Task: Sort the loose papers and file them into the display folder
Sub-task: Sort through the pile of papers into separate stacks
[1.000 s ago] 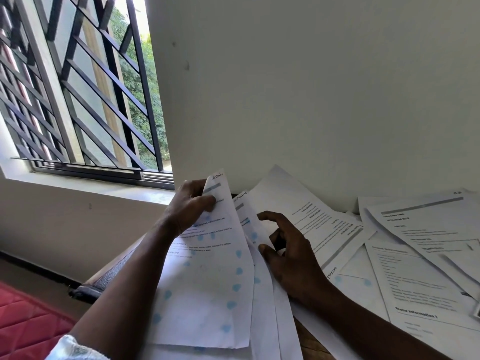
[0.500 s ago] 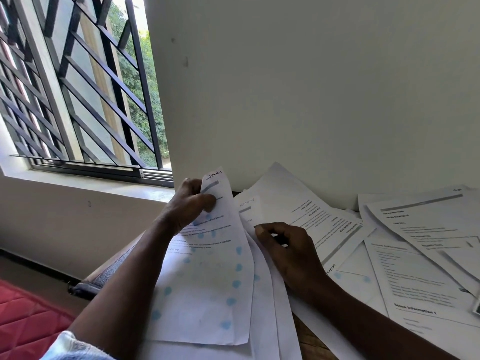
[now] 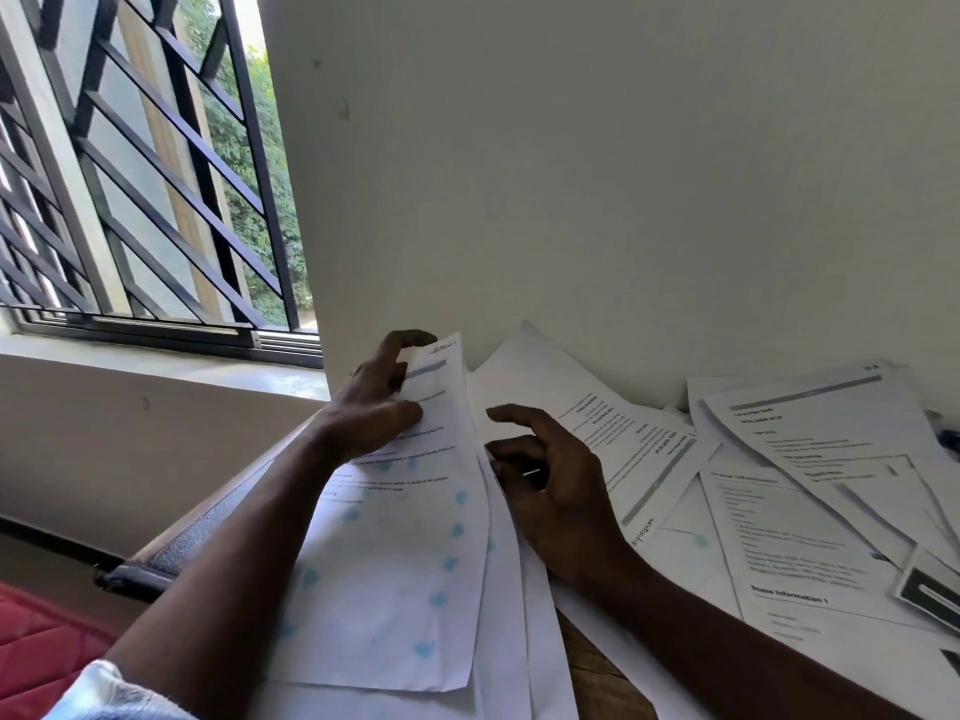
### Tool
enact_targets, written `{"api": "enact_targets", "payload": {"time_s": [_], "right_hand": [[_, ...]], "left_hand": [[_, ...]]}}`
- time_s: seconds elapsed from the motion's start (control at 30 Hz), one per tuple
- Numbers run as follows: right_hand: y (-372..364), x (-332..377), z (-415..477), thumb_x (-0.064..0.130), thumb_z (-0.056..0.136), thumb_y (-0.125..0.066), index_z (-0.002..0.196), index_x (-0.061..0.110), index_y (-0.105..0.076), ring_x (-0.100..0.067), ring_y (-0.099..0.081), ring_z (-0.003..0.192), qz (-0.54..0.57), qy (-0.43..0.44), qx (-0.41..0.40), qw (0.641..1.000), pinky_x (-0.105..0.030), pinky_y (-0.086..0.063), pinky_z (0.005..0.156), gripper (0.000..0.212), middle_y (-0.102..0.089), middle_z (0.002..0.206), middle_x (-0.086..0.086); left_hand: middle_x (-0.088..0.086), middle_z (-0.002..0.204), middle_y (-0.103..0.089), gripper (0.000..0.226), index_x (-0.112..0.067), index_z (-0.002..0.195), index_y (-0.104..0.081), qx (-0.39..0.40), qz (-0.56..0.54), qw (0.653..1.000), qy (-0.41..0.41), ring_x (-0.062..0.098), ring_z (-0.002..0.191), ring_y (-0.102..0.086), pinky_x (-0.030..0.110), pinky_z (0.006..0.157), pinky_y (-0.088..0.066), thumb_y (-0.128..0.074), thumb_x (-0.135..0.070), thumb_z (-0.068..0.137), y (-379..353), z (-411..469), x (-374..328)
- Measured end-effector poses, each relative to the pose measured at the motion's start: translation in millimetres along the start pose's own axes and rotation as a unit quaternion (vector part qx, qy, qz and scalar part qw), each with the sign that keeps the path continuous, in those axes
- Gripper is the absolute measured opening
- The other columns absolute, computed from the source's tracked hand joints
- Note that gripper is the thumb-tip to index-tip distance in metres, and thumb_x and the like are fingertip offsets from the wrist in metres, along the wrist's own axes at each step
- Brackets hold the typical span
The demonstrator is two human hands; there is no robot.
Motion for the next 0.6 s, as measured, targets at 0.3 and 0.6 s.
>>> {"api": "enact_targets", "payload": {"time_s": [0.3, 0.6], "right_hand": [[83.4, 14.3, 53.0, 0.068, 0.089, -0.059, 0.124, 0.024, -0.066, -0.022, -0.061, 0.119, -0.45, -0.149, 0.031, 0.88, -0.039, -0.049, 0.101, 0.056, -0.069, 0.123, 0.001], [152.9, -23.5, 58.0, 0.072, 0.065, -0.081, 0.133, 0.016, -0.052, -0.033, -0.053, 0.13, -0.539, -0.307, 0.073, 0.781, -0.047, -0.044, 0.108, 0.093, -0.058, 0.136, -0.011]], "left_hand": [[0.005, 0.081, -0.065, 0.042, -0.018, 0.094, -0.062, -0.01, 0.087, 0.996, -0.008, 0.032, 0.08, -0.063, 0.045, 0.075, -0.054, -0.056, -0.023, 0.053, -5.7, 7.0, -1.6], [-0.01, 0.096, -0.064, 0.069, -0.044, 0.126, -0.053, 0.042, 0.252, 0.966, -0.028, 0.028, 0.097, -0.061, 0.04, 0.088, -0.053, -0.056, -0.027, 0.059, -7.4, -0.5, -19.5]]}}
Point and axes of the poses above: each hand's wrist, its own z-axis towards the middle knuckle, its own y-axis out of the back of the hand, x = y × z, the point moved 2 cm from there along z, towards the middle knuckle
